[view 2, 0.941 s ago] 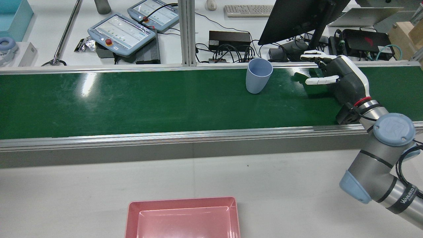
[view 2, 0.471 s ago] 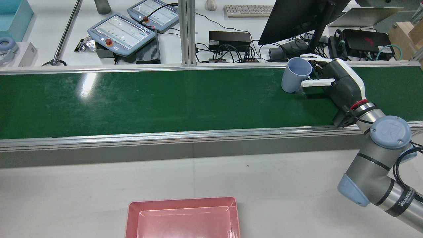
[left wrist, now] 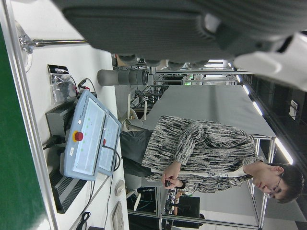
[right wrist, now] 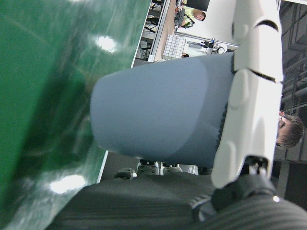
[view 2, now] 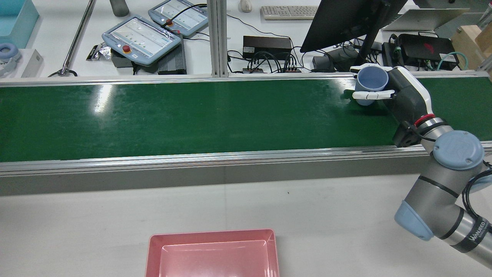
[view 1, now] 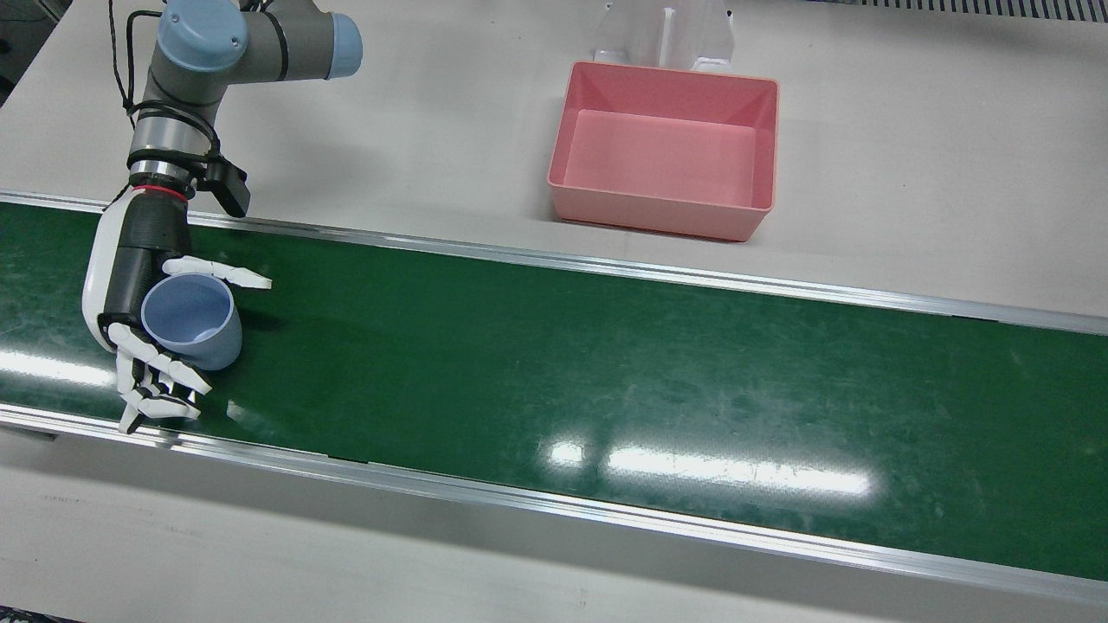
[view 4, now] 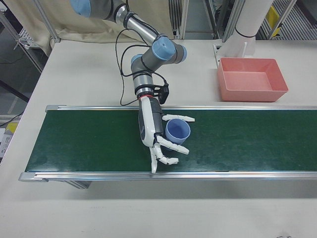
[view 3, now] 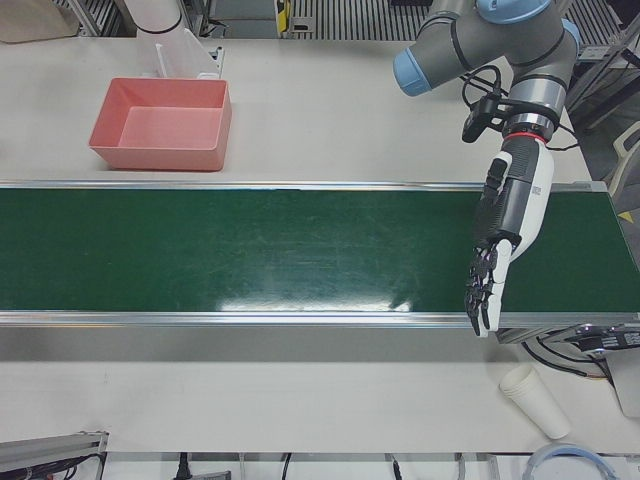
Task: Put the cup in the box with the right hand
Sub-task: 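Close the right hand around the blue cup on the belt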
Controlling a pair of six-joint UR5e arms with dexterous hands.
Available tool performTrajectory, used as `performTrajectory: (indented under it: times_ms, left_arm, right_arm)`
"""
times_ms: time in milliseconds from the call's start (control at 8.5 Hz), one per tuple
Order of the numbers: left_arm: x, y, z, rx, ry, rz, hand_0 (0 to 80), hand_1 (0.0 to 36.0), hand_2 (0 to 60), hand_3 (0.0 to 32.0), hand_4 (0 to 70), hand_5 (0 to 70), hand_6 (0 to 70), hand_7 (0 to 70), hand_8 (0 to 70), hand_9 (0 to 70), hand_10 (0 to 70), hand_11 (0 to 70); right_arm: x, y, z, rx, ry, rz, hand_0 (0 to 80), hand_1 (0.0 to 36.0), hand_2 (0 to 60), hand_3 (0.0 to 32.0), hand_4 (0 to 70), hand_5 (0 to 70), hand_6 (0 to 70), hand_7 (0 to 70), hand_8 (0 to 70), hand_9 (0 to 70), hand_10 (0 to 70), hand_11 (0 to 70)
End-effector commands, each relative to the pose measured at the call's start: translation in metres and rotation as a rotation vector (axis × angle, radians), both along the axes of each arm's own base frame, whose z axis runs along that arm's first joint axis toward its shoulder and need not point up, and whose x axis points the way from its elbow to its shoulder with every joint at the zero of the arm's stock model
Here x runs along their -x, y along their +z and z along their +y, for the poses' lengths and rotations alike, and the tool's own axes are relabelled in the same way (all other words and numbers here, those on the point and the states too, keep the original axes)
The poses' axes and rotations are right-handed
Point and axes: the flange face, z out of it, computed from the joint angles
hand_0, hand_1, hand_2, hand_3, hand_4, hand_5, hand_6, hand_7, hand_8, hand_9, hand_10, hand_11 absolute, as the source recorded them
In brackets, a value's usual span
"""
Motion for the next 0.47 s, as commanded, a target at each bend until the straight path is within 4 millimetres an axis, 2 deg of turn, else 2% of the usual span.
performTrajectory:
  times_ms: [0, 118, 235, 353]
  left_arm:
    - [0.000, 0.000, 0.000, 0.000, 0.000, 0.000, 0.0, 0.0, 0.0, 0.0, 0.0, 0.0, 0.0, 0.0, 0.0, 0.0, 0.0, 0.0]
    - [0.000, 0.000, 0.000, 0.000, 0.000, 0.000, 0.0, 0.0, 0.0, 0.0, 0.0, 0.0, 0.0, 0.0, 0.0, 0.0, 0.0, 0.0]
    - [0.000, 0.000, 0.000, 0.000, 0.000, 0.000, 0.0, 0.0, 0.0, 0.0, 0.0, 0.0, 0.0, 0.0, 0.0, 0.0, 0.0, 0.0]
    - [0.000, 0.000, 0.000, 0.001, 0.000, 0.001, 0.0, 0.0, 0.0, 0.0, 0.0, 0.0, 0.0, 0.0, 0.0, 0.0, 0.0, 0.0]
  right_arm:
    - [-0.036, -0.012, 0.007, 0.050, 0.053, 0.043, 80.0, 36.0, 60.0, 0.0, 70.0, 21.3, 44.5, 70.0, 59.6, 70.0, 58.7, 70.0]
    - [-0.045, -0.011, 0.006, 0.052, 0.068, 0.042, 80.0, 36.0, 60.0, 0.0, 70.0, 24.5, 50.0, 70.0, 70.0, 70.0, 70.0, 70.0]
    - [-0.052, -0.011, 0.012, 0.048, 0.073, 0.038, 80.0, 36.0, 60.0, 0.0, 70.0, 25.2, 51.1, 70.0, 70.0, 70.0, 70.0, 70.0]
    - [-0.058, -0.030, 0.019, 0.013, 0.075, 0.009, 80.0, 36.0, 60.0, 0.0, 70.0, 25.0, 50.8, 70.0, 70.0, 70.0, 70.0, 70.0]
